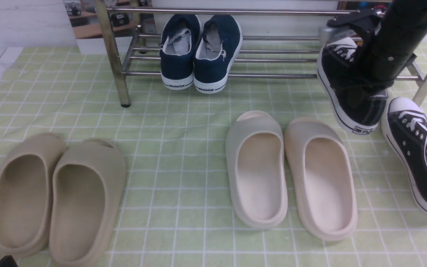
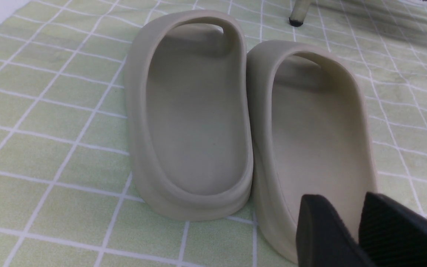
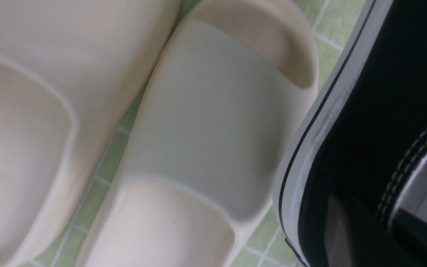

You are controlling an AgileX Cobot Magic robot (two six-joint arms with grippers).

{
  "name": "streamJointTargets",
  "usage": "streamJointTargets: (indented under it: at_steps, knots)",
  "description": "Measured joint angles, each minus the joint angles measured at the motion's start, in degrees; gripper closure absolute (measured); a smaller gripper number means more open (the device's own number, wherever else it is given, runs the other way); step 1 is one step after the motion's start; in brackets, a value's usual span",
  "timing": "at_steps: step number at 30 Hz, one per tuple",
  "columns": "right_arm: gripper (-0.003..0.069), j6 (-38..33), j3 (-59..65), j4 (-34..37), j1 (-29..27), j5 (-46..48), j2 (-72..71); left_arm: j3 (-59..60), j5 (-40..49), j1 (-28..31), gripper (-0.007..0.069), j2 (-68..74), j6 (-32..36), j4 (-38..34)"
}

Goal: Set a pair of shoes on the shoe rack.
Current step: Use the right arm to put a shoe into the shoe rack

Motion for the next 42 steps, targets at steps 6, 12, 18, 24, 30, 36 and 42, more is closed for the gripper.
streamJointTargets:
  at_steps: [6,12,18,24,30,36,42]
  knots:
    - [0.0641,-1.5,-12.4,0.0,0.0,0.2,8.5,0.0,0.0,0.0,0.0439,0.0,0.0,0.0]
    - [0.0641,-3.6,-20.2,-0.8,0.0,0.0,14.0,0.0,0.0,0.0,0.0436,0.0,0.0,0.0]
    - [0.0639,-3.9,-22.6,-0.6,0.1,-1.3,16.1,0.0,0.0,0.0,0.0427,0.0,0.0,0.0]
    - [0.0629,-3.0,-22.6,-0.9,0.2,-5.8,16.4,0.0,0.0,0.0,0.042,0.0,0.0,0.0]
    - [0.0583,-3.0,-22.7,-3.4,0.2,-6.2,16.4,0.0,0.0,0.0,0.0414,0.0,0.0,0.0]
    - [0.0519,-3.1,-23.0,-5.7,0.2,-5.6,15.9,0.0,0.0,0.0,0.0407,0.0,0.0,0.0]
    - [0.0508,-3.8,-23.1,-6.8,0.0,-5.7,15.0,0.0,0.0,0.0,0.0407,0.0,0.0,0.0]
